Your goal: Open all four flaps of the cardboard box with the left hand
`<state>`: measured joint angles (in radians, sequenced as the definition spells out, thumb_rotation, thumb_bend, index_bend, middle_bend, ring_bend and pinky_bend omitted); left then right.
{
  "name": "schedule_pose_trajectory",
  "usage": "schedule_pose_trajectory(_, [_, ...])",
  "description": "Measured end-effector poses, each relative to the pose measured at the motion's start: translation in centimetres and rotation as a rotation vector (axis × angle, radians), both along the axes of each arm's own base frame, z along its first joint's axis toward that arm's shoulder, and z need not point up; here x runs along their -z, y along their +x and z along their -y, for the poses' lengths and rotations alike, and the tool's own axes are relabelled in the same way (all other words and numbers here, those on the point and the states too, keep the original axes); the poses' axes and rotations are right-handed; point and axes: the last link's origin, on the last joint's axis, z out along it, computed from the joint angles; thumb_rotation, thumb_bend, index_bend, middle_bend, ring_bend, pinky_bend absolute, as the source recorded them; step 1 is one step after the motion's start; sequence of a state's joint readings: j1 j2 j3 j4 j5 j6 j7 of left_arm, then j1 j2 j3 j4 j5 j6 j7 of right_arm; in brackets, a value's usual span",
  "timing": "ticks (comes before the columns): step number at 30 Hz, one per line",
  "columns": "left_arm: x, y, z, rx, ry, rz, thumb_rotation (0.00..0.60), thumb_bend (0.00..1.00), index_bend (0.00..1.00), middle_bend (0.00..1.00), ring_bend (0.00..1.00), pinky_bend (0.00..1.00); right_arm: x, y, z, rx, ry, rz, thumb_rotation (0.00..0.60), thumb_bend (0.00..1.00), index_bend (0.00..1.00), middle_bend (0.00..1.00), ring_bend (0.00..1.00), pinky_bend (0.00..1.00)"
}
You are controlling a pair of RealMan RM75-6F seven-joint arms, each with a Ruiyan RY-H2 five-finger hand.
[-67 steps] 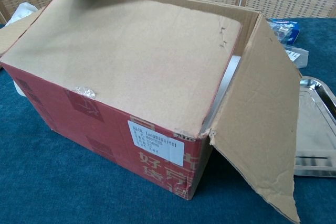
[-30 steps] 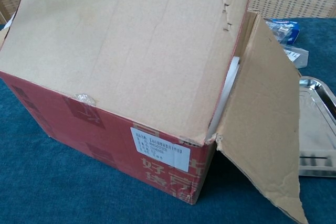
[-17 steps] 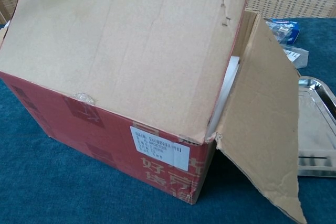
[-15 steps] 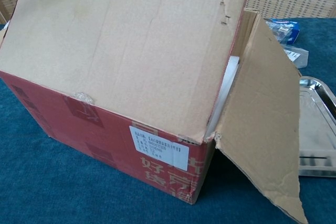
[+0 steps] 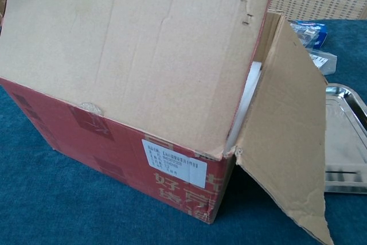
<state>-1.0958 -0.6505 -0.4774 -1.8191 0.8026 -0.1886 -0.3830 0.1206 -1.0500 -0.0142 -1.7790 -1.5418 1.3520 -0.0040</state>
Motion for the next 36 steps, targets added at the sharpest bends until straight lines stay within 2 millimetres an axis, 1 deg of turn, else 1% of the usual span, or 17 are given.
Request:
schedule_pose_trajectory(14, [-1.0, 1.4, 0.8, -0.040, -0.058, 0.059, 0.000, 0.00, 0.50, 0.70, 0.40, 0.43, 0.3, 0.0, 0.0, 0.000, 0.009, -0.004, 0.600, 0.00, 0.00, 0.00, 0.00, 0.25])
schedule_pose_trajectory(21, [-1.1, 1.1, 1.4, -0.046, -0.126, 0.042, 0.000, 0.00, 0.50, 0.71, 0.40, 0.43, 0.3, 0.1, 0.0, -0.001, 0.009, -0.006, 0.600, 0.00, 0.00, 0.00, 0.00, 0.25])
schedule_pose_trajectory(28, [-0.8, 0.5, 1.8, -0.044, -0.157, 0.015, 0.000, 0.00, 0.50, 0.72, 0.41, 0.43, 0.2, 0.1, -0.1, -0.003, 0.006, -0.004, 0.600, 0.00, 0.00, 0.00, 0.00, 0.25])
schedule_pose_trajectory(36, [-1.1, 0.0, 2.5, -0.070, -0.198, 0.007, 0.000, 0.00, 0.50, 0.73, 0.41, 0.43, 0.2, 0.2, -0.1, -0.007, 0.005, -0.006, 0.600, 0.00, 0.00, 0.00, 0.00, 0.25])
